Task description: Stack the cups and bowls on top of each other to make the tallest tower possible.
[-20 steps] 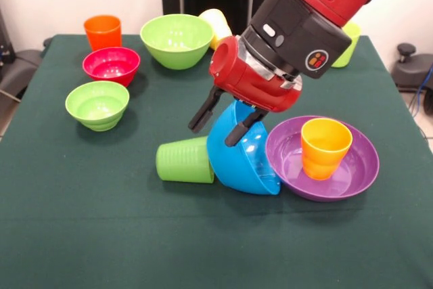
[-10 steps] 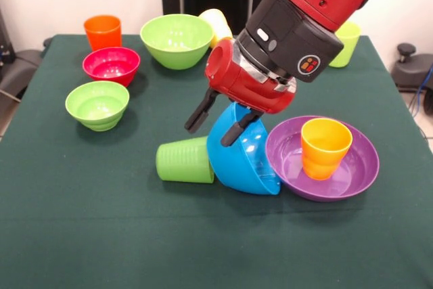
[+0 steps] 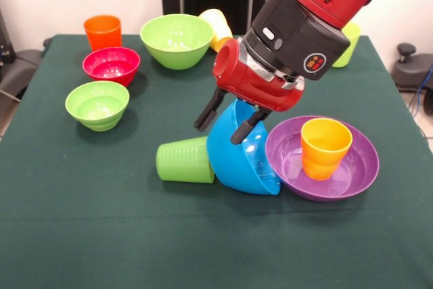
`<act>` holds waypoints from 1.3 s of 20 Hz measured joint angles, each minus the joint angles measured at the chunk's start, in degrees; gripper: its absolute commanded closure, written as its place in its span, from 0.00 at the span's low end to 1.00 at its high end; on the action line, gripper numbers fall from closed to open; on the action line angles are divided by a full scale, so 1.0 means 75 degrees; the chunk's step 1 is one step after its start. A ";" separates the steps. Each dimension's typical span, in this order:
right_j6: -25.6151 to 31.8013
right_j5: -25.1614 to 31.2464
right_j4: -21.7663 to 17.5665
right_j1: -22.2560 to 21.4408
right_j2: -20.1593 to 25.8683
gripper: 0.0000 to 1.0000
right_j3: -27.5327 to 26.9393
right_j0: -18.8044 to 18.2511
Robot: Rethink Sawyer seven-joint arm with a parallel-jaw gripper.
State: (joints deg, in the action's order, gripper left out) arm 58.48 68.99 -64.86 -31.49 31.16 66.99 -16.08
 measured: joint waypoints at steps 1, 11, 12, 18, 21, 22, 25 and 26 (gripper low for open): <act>0.0000 -0.0002 0.0011 0.0002 0.0000 0.00 -0.0001 0.0000; 0.0000 0.0052 0.0022 0.0064 -0.0048 0.00 -0.0002 0.0033; 0.0000 0.0068 0.0022 0.0089 -0.0057 0.00 -0.0003 0.0039; 0.0000 0.0112 0.0022 0.0368 -0.0116 0.00 -0.0012 0.0061; 0.0000 0.0179 0.0040 0.0507 -0.0156 0.00 -0.0012 0.0065; 0.0000 0.0224 0.0065 0.0542 -0.0168 0.00 -0.0013 0.0064; 0.0000 0.0425 0.0219 0.0625 -0.0197 0.00 -0.0013 0.0065; 0.0000 0.0458 0.0246 0.0633 -0.0197 0.00 -0.0013 0.0065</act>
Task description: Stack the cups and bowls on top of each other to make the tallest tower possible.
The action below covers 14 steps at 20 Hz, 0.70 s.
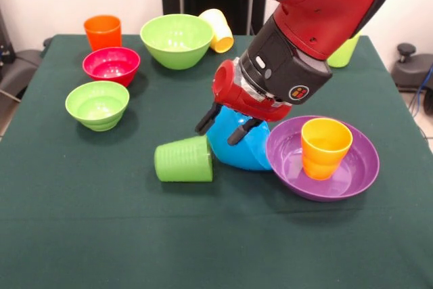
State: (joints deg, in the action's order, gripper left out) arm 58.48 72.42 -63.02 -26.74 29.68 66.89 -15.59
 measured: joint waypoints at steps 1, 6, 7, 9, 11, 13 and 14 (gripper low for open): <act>0.0000 0.0043 0.0040 0.0013 0.0000 0.00 0.0000 0.0001; 0.0000 0.0066 0.0170 0.0027 0.0000 0.00 0.0000 0.0001; 0.0000 0.0066 0.0210 0.0028 -0.0001 0.00 0.0000 0.0001; 0.0000 0.0066 0.0272 0.0027 -0.0006 0.00 0.0001 0.0001; 0.0000 0.0066 0.0291 0.0027 -0.0011 0.00 0.0002 0.0001; 0.0000 0.0066 0.0300 0.0027 -0.0020 0.00 0.0001 0.0002; 0.0000 0.0066 0.0300 0.0027 -0.0033 0.00 0.0002 0.0006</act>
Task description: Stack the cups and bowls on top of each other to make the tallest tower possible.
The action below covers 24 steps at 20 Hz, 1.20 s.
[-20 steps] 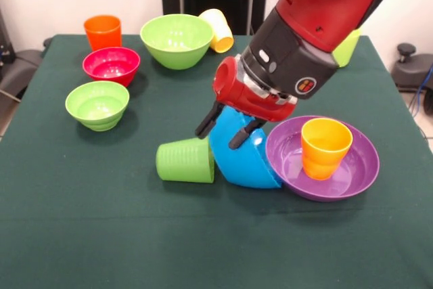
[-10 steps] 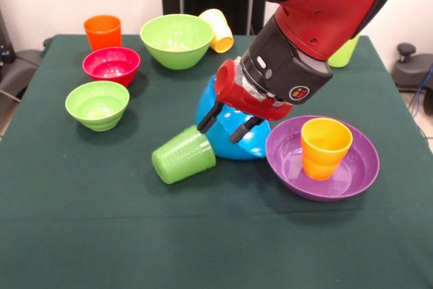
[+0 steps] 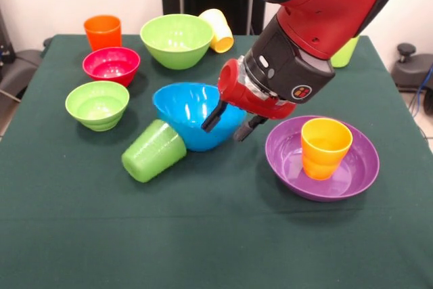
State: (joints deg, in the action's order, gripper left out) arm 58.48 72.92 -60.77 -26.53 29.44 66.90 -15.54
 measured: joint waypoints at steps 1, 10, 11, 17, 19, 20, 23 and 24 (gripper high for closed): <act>0.0000 0.0000 -0.0002 0.0000 -0.0012 0.00 0.0000 0.0005; 0.0000 -0.0002 -0.0009 -0.0014 -0.0091 0.00 0.0008 0.0032; 0.0000 0.0000 -0.0008 -0.0029 -0.0094 0.00 0.0012 0.0032; 0.0000 0.0000 -0.0005 -0.0131 -0.0097 0.00 0.0015 0.0031; 0.0000 0.0000 0.0030 -0.0186 -0.0097 0.00 0.0033 0.0030; 0.0000 0.0000 0.0076 -0.0228 -0.0097 0.00 0.0043 0.0030; 0.0000 0.0000 0.0206 -0.0328 -0.0098 0.00 0.0063 0.0028; 0.0000 0.0002 0.0251 -0.0350 -0.0098 0.00 0.0064 0.0028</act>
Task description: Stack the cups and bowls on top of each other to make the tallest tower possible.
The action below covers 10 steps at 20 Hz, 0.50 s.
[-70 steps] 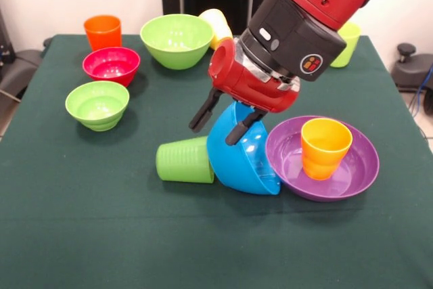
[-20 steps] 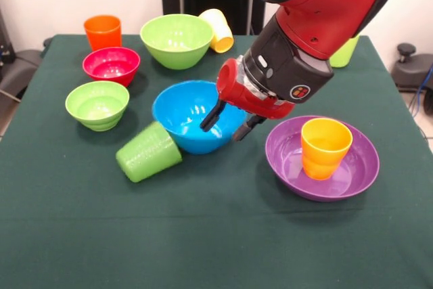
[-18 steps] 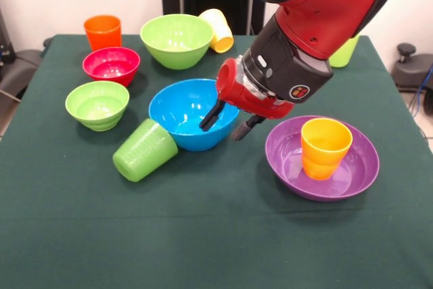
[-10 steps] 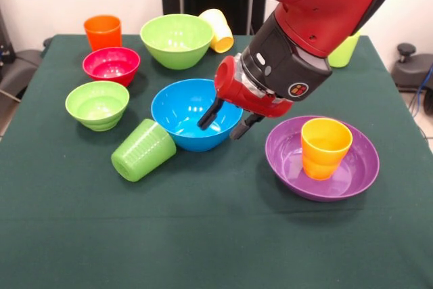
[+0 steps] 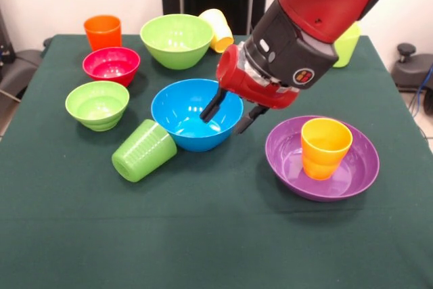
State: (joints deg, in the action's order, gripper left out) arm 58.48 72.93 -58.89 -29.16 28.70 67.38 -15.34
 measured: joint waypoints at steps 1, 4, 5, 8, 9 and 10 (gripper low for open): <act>0.0000 -0.0002 0.0108 -0.0048 0.0001 0.00 0.0000 -0.0001; 0.0000 -0.0002 0.0271 -0.0133 0.0000 0.00 0.0000 -0.0002; 0.0000 -0.0002 0.0337 -0.0156 0.0000 0.00 0.0000 -0.0002; 0.0000 0.0000 0.0575 -0.0209 0.0000 0.00 0.0000 -0.0001; 0.0000 0.0000 0.0616 -0.0215 0.0000 0.00 0.0000 -0.0002; 0.0000 0.0000 0.0671 -0.0221 0.0000 0.00 0.0000 -0.0002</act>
State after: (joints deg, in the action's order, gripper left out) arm 58.48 72.93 -53.85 -30.81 28.70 67.38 -15.35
